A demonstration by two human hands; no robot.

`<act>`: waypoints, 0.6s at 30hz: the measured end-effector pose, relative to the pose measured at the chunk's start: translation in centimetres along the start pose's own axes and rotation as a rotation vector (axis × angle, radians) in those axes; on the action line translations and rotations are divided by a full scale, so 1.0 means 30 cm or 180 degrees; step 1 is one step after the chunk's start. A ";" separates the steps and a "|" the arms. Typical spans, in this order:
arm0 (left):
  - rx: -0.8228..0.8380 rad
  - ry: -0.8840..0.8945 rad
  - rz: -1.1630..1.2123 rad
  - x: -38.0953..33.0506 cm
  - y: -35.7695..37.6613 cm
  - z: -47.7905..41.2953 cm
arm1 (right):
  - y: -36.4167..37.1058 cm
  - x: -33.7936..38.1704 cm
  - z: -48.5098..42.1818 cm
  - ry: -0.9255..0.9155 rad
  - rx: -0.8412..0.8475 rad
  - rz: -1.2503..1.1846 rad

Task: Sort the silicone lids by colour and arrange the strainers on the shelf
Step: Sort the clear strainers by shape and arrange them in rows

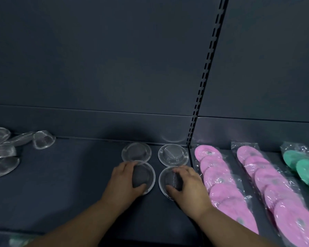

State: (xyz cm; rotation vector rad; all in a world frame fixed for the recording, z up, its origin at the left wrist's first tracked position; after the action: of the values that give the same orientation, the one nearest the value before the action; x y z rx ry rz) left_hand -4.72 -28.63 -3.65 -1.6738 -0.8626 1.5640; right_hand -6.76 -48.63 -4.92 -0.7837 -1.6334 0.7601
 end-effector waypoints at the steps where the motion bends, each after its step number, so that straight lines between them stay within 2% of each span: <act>1: -0.0030 -0.0011 0.0014 -0.002 -0.002 -0.002 | -0.001 -0.002 0.000 -0.0004 0.0008 0.0002; 8: 0.0135 -0.0150 -0.0029 0.031 0.018 -0.008 | -0.007 0.011 -0.002 -0.0033 -0.0111 0.0168; 13: 0.0006 -0.0103 0.0004 0.072 -0.044 0.011 | -0.011 0.125 -0.018 -0.0272 -0.0352 0.0358; 18: -0.0087 -0.0193 -0.0670 0.252 -0.189 0.058 | 0.085 0.367 -0.036 -0.0536 0.0194 0.0741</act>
State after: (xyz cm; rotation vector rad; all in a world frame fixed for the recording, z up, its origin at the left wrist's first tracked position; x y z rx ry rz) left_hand -6.11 -19.15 -3.13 -1.5072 -1.0596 1.4705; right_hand -7.22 -38.11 -0.72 -0.8960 -1.6768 1.0604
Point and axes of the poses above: each hand's wrist, its own z-axis away from the middle knuckle, its own y-axis out of the palm, x = y × z, the point moved 7 cm from there along -z, towards the middle knuckle, and after that the axes turned 7 degrees about -y, right-handed, at the moved point
